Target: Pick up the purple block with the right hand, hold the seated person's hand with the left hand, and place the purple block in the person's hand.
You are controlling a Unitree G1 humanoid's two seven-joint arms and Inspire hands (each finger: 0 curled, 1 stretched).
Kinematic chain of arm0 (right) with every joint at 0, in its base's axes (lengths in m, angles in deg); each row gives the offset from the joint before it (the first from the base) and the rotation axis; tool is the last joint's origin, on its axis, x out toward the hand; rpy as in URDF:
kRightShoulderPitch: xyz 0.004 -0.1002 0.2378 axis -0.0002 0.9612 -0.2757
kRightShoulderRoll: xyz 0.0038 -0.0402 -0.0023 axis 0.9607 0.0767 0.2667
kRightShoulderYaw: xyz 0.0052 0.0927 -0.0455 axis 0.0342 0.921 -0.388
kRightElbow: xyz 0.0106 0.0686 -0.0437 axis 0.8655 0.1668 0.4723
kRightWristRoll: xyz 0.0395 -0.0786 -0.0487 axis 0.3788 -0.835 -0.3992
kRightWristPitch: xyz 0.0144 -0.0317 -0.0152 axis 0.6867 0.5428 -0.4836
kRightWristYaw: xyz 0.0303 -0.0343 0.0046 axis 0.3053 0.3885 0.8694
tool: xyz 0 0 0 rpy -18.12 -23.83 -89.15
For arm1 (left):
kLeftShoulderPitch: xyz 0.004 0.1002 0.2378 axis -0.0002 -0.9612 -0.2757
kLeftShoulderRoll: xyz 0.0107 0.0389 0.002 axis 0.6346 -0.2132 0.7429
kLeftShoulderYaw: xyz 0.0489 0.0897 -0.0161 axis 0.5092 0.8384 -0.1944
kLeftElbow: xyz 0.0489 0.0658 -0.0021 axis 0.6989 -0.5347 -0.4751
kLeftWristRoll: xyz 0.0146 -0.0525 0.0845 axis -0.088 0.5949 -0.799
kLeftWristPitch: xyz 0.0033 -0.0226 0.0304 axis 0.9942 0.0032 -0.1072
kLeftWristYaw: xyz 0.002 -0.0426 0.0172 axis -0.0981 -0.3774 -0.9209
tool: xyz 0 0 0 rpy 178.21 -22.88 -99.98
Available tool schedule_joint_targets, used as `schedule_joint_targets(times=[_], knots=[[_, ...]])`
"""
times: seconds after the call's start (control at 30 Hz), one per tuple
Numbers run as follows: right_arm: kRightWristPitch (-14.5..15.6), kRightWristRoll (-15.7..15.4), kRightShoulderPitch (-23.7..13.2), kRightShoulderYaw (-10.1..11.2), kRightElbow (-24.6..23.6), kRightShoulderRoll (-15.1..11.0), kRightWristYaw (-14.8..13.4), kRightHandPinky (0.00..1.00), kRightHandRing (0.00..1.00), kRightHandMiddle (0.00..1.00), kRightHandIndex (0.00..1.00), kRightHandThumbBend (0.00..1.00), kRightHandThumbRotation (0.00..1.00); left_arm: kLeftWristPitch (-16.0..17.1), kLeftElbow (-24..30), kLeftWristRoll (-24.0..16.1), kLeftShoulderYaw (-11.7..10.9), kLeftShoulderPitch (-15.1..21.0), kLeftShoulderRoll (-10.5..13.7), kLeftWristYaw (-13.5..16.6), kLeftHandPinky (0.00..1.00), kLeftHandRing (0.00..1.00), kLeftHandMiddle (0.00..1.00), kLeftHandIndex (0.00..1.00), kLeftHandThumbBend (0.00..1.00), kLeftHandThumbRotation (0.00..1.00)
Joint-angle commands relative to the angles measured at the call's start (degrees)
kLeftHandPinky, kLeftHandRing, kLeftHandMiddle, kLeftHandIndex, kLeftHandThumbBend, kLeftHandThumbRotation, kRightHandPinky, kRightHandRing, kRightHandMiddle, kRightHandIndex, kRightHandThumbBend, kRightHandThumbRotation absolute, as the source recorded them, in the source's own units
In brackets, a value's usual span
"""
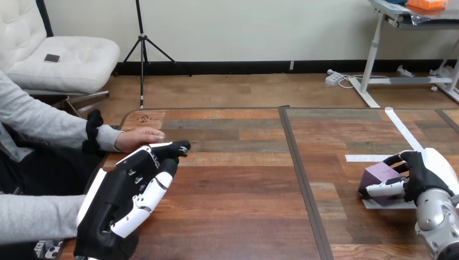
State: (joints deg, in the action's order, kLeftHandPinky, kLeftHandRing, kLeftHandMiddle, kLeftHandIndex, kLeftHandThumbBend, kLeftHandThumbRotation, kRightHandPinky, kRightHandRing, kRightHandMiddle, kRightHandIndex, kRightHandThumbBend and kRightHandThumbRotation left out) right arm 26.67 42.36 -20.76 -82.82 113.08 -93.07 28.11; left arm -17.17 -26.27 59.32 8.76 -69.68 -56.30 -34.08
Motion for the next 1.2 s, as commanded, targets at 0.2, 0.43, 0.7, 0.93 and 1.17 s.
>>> schedule_joint_targets(times=[0.2, 0.43, 0.7, 0.93, 1.17], knots=[[-1.5, 0.9, -0.7, 0.5, -0.4, 1.8, 0.7, 0.51, 0.59, 0.63, 0.62, 0.89, 0.00, 3.3, 0.7, 0.5, -0.7, 3.1, -0.1, -0.7, 0.88, 0.85, 0.77, 0.59, 0.22, 0.40], [-2.4, 0.8, -0.5, 0.5, -0.4, 1.6, 0.9, 0.50, 0.57, 0.60, 0.59, 0.88, 0.00, 3.3, 0.7, 0.8, -0.8, 3.3, 0.1, -0.8, 0.87, 0.85, 0.77, 0.58, 0.22, 0.41], [-2.9, 0.6, -0.3, 0.5, -0.5, 1.7, -0.6, 0.47, 0.52, 0.55, 0.55, 0.87, 0.00, 3.0, 1.4, 0.3, -0.7, 3.1, 0.1, -0.2, 0.86, 0.86, 0.77, 0.58, 0.21, 0.41], [-4.4, -0.4, 0.0, -0.1, -0.7, 1.6, -3.1, 0.41, 0.47, 0.49, 0.49, 0.85, 0.00, 2.9, 1.3, 0.5, -0.7, 3.1, 0.1, -0.2, 0.86, 0.86, 0.77, 0.58, 0.20, 0.41], [-5.1, -0.3, -0.1, -0.1, -0.7, 1.5, -3.5, 0.39, 0.45, 0.48, 0.47, 0.85, 0.00, 3.4, 1.0, 0.4, -0.7, 3.2, -0.1, -0.3, 0.85, 0.86, 0.76, 0.58, 0.21, 0.41]])
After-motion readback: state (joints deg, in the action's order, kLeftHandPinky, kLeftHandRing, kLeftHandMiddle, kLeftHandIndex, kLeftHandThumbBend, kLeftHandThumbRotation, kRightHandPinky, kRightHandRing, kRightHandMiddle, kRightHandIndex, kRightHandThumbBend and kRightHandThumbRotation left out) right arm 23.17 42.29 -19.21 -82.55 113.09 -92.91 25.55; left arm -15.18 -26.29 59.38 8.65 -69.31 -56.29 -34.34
